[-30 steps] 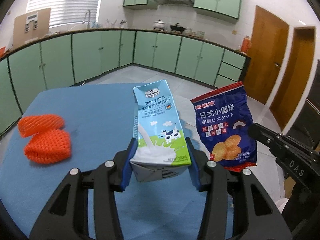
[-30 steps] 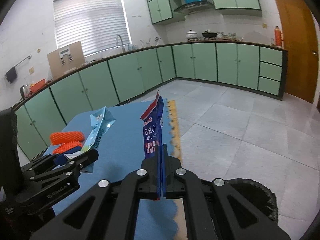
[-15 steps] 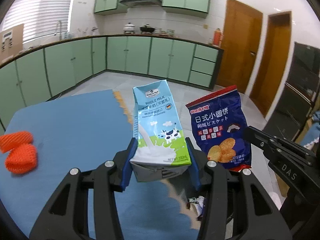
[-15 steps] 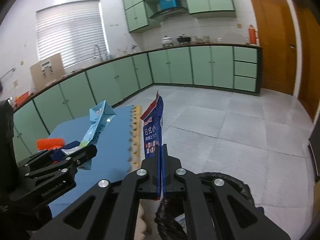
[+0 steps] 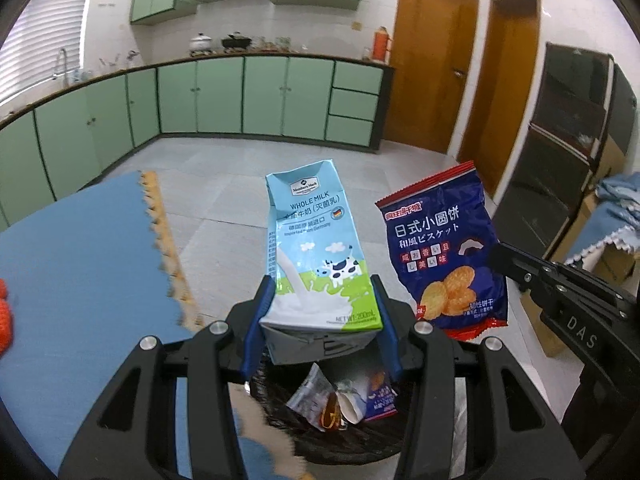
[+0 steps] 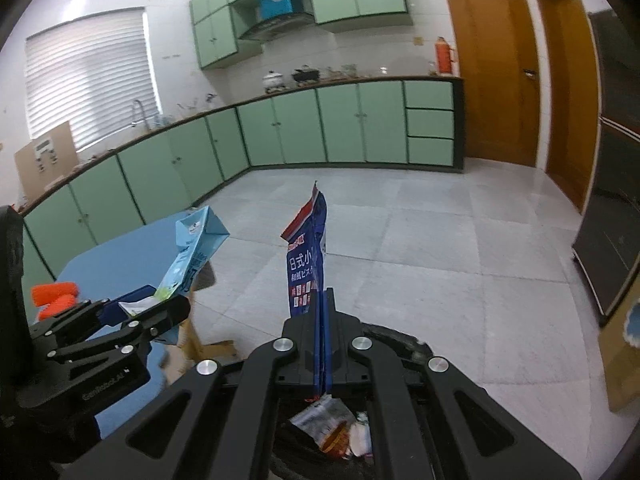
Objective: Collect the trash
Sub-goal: 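Lift the milk carton and biscuit bag and carry them over the black bin, then open both grippers to drop the carton and bag into the bin, then return both grippers to the table above the orange foam nets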
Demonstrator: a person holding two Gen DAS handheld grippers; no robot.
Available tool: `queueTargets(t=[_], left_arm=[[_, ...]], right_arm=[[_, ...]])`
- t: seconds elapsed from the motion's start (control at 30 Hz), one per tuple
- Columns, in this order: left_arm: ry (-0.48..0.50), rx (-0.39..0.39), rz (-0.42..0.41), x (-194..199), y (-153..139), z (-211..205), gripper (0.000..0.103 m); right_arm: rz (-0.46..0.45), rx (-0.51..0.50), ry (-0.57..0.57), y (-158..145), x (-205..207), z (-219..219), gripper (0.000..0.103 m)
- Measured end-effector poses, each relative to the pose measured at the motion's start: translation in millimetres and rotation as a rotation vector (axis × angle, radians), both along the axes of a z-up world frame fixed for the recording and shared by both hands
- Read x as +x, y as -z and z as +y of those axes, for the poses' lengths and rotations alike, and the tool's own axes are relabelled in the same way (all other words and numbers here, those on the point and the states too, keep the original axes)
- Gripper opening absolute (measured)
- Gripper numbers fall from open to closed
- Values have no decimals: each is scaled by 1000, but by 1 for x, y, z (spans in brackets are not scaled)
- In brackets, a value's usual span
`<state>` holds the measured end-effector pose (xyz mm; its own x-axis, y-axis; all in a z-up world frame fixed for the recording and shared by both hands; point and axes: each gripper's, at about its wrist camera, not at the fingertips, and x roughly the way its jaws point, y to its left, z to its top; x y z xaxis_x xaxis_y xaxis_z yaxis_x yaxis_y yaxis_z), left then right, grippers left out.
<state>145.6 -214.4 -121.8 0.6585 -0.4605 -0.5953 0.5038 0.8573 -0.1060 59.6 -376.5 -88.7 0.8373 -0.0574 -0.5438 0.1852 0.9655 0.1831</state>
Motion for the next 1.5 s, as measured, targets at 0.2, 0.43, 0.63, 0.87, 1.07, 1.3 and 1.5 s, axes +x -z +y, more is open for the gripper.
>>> queueTargets(t=[0.2, 0.43, 0.63, 0.87, 1.07, 1.3, 1.5], left_arm=[[51, 21, 47, 4, 22, -28, 45], [85, 50, 67, 14, 33, -53, 45], [98, 55, 51, 16, 34, -64, 54], [88, 50, 39, 18, 29, -62, 60], [55, 19, 16, 20, 14, -44, 68], [-9, -6, -25, 20, -5, -8, 73], [-111, -27, -51, 25, -19, 41, 80]], right_arm=[[43, 10, 48, 18, -7, -24, 2], [85, 21, 76, 33, -3, -46, 2], [84, 21, 90, 33, 0, -49, 11], [61, 21, 100, 32, -3, -49, 32], [40, 9, 103, 22, -3, -46, 55], [4, -10, 61, 1, 4, -22, 78], [-12, -24, -28, -9, 25, 20, 97]])
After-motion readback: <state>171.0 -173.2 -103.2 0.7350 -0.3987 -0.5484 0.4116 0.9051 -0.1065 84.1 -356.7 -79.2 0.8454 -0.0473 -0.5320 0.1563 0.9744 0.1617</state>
